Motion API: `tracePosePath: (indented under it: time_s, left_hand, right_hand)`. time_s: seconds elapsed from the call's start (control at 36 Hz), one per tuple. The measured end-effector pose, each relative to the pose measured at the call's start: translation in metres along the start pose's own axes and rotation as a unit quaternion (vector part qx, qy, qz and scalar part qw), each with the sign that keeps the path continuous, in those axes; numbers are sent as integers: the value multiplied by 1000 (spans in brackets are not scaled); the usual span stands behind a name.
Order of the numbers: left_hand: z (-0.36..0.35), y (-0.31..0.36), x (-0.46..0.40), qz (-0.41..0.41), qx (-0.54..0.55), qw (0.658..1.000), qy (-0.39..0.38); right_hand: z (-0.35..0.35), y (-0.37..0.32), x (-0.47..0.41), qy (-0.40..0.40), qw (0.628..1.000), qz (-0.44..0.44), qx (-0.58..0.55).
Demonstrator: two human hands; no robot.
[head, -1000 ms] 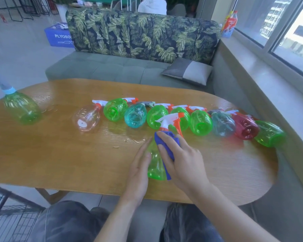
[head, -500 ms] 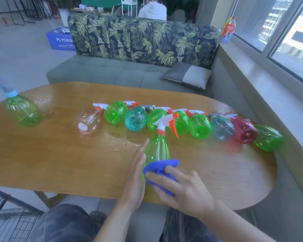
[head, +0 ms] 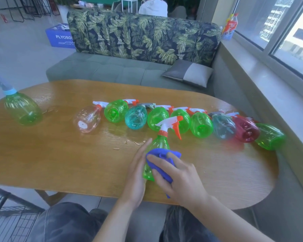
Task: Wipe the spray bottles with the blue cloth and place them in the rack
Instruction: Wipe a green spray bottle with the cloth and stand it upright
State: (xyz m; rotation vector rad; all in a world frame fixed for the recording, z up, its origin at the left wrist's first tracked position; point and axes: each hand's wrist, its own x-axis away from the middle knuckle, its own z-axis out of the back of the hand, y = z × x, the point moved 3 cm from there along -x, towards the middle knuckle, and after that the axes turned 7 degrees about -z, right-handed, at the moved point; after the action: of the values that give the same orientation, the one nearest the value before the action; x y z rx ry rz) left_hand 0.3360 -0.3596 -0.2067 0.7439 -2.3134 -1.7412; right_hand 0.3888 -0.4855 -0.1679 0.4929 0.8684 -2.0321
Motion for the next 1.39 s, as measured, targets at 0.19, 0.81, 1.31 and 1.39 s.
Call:
tracePosePath:
  time_s: [0.19, 0.81, 1.31, 1.39]
  left_hand:
    - [6, -3, -1, 5, -18, 1000, -3]
    - [-1, 3, 2, -6, 0, 1000, -30]
    - [1, -7, 0, 25, -58, 997, -41]
    - [2, -7, -1, 21, -62, 997, -40]
  right_hand:
    - [-2, -8, 30, -59, 987, 142, 52]
    - [21, 24, 7, 16, 892, -358, -275]
    - [-7, 27, -26, -15, 959, -271, -81]
    - [-9, 24, -20, -6, 973, -214, -88]
